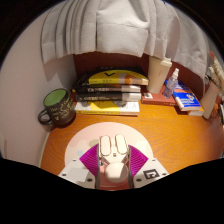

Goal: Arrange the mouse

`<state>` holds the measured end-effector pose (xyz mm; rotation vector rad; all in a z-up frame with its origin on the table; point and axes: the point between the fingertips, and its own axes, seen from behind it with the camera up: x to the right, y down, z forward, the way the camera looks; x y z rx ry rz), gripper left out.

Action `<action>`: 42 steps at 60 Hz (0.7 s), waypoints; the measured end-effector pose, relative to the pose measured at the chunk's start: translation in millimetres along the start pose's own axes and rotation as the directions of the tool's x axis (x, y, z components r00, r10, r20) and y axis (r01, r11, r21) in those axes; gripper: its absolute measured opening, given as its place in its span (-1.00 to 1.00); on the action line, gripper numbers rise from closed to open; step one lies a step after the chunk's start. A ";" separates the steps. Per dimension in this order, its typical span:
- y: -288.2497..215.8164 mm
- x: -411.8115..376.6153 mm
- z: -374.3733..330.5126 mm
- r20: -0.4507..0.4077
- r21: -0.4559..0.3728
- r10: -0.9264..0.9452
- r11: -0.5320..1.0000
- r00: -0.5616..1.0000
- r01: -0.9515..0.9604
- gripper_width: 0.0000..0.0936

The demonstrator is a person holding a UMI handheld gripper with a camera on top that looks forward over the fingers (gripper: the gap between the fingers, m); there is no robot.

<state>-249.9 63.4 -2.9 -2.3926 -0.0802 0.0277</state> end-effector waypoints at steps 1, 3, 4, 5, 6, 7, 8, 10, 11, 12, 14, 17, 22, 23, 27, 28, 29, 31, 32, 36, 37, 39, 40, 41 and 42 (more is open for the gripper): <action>4.9 -0.3 1.8 -0.001 -0.008 0.000 1.000 1.000 0.000 -0.15; 17.3 -0.4 6.0 -0.004 -0.032 0.007 0.999 1.000 -0.007 -0.13; 11.3 -0.3 3.1 -0.004 -0.011 0.010 1.000 1.000 -0.010 -0.21; 11.0 -0.2 5.8 -0.007 0.010 0.007 1.000 1.000 -0.007 -0.12; 12.7 1.0 6.6 -0.013 0.009 0.003 1.000 1.000 -0.003 -0.11; 13.7 1.4 5.8 -0.014 0.002 -0.003 1.000 1.000 0.003 -0.09; 12.7 1.4 4.3 -0.013 0.004 -0.001 1.000 1.000 0.001 -0.05; 12.5 1.6 4.3 -0.013 0.001 0.004 1.000 1.000 -0.004 0.03; 11.8 1.3 4.8 -0.012 0.003 0.007 1.000 1.000 -0.007 0.05; 12.3 0.8 5.2 -0.009 -0.001 0.008 1.000 1.000 -0.008 0.08; 11.9 0.0 5.4 -0.002 -0.006 0.011 1.000 1.000 -0.011 0.13; 13.4 -0.4 3.0 0.014 -0.030 0.020 0.999 1.000 -0.020 0.35; -4.4 7.1 -14.4 0.019 0.005 0.023 1.000 1.000 -0.023 0.84; -9.2 8.9 -19.3 0.018 0.018 0.022 1.000 1.000 -0.022 0.83; -29.1 18.4 -47.6 0.027 0.069 0.009 0.998 1.000 -0.011 0.85; -34.1 21.0 -55.7 0.031 0.082 0.009 0.997 0.999 -0.012 0.85; -39.0 23.7 -64.1 0.036 0.096 0.011 0.995 0.999 -0.014 0.86; -47.4 29.2 -81.8 0.043 0.118 0.013 0.993 0.999 -0.018 0.86; -50.5 32.9 -90.9 0.049 0.127 0.014 0.992 0.999 -0.020 0.86; -64.0 51.0 -129.8 0.066 0.167 0.023 0.985 0.998 -0.034 0.85; -66.0 56.2 -139.3 0.069 0.175 0.026 0.984 0.997 -0.038 0.85; -68.1 68.4 -157.9 0.069 0.188 0.028 0.981 0.997 -0.041 0.85; -69.0 75.1 -167.2 0.066 0.195 0.028 0.980 0.997 -0.041 0.85; -68.5 80.5 -174.8 0.058 0.208 0.031 0.977 0.998 -0.042 0.85; -69.7 88.6 -184.5 0.058 0.211 0.027 0.977 0.998 -0.039 0.85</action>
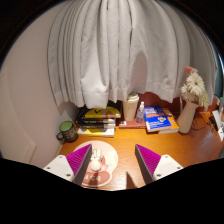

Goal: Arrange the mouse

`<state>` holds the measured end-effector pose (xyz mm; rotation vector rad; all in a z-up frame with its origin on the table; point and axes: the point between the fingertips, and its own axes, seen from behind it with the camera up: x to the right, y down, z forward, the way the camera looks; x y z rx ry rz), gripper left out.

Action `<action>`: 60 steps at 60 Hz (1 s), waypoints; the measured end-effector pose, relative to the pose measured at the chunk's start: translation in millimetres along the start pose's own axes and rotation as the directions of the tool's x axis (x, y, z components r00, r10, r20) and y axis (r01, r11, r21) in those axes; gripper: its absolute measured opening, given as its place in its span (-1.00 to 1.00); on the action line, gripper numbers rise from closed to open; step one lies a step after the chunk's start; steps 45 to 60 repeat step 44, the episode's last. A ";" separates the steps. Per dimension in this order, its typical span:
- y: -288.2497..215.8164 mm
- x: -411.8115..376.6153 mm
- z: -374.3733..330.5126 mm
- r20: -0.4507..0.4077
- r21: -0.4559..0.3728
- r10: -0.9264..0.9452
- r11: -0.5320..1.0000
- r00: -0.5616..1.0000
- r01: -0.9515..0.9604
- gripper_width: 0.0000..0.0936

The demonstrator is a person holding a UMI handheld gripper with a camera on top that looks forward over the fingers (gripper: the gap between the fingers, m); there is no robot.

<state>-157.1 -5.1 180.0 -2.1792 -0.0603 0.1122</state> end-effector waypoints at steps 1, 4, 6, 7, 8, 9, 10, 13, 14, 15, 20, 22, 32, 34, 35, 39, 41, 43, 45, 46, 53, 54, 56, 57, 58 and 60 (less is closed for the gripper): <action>-2.6 6.8 -8.6 -0.002 0.008 -0.002 1.000 1.000 0.002 0.85; -5.3 27.8 -33.2 -0.017 0.021 -0.004 1.000 1.000 0.004 0.85; -4.2 41.0 -47.7 -0.031 0.031 -0.003 1.000 1.000 0.004 0.84; -4.1 47.7 -54.5 -0.037 0.035 -0.003 0.999 0.999 0.004 0.83; -3.4 53.9 -61.1 -0.041 0.038 -0.003 0.999 0.999 0.004 0.83; -1.6 59.9 -68.2 -0.046 0.041 -0.003 0.999 0.999 0.005 0.82; -0.6 66.3 -73.9 -0.050 0.044 -0.003 0.999 0.999 0.005 0.83; 2.8 85.6 -91.1 -0.063 0.053 -0.003 0.999 0.998 0.006 0.82; 4.8 91.6 -96.5 -0.069 0.056 -0.003 0.998 0.998 0.006 0.82; 6.8 97.7 -101.8 -0.074 0.057 -0.002 0.998 0.997 0.006 0.82; 17.7 125.3 -124.5 -0.101 0.069 -0.005 0.998 0.995 0.012 0.82; 23.2 134.7 -131.1 -0.108 0.068 0.000 0.998 0.994 0.007 0.82; 55.0 166.7 -156.5 -0.122 0.045 0.013 0.999 0.992 -0.007 0.81; 60.4 170.5 -160.1 -0.121 0.040 0.014 0.999 0.993 -0.009 0.81; 62.9 172.4 -162.0 -0.121 0.037 0.017 0.999 0.993 -0.012 0.81; 71.4 176.4 -167.4 -0.116 0.030 0.026 0.999 0.993 -0.023 0.82; 72.9 178.8 -169.7 -0.114 0.030 0.029 0.999 0.993 -0.026 0.82; 74.3 181.6 -171.7 -0.115 0.031 0.033 0.999 0.993 -0.029 0.82; 74.9 182.7 -171.5 -0.116 0.033 0.034 0.999 0.993 -0.030 0.81; 74.9 182.7 -171.5 -0.116 0.033 0.034 0.999 0.993 -0.030 0.81; 74.9 182.7 -171.5 -0.116 0.033 0.034 0.999 0.993 -0.030 0.81; 74.9 182.7 -171.5 -0.116 0.033 0.034 0.999 0.993 -0.030 0.81; 74.9 182.7 -171.5 -0.116 0.033 0.034 0.999 0.993 -0.030 0.81; 74.9 182.7 -171.5 -0.116 0.033 0.034 0.999 0.993 -0.030 0.81; 74.9 182.7 -171.5 -0.116 0.033 0.034 0.999 0.993 -0.030 0.81; 74.9 182.7 -171.5 -0.116 0.033 0.034 0.999 0.993 -0.030 0.81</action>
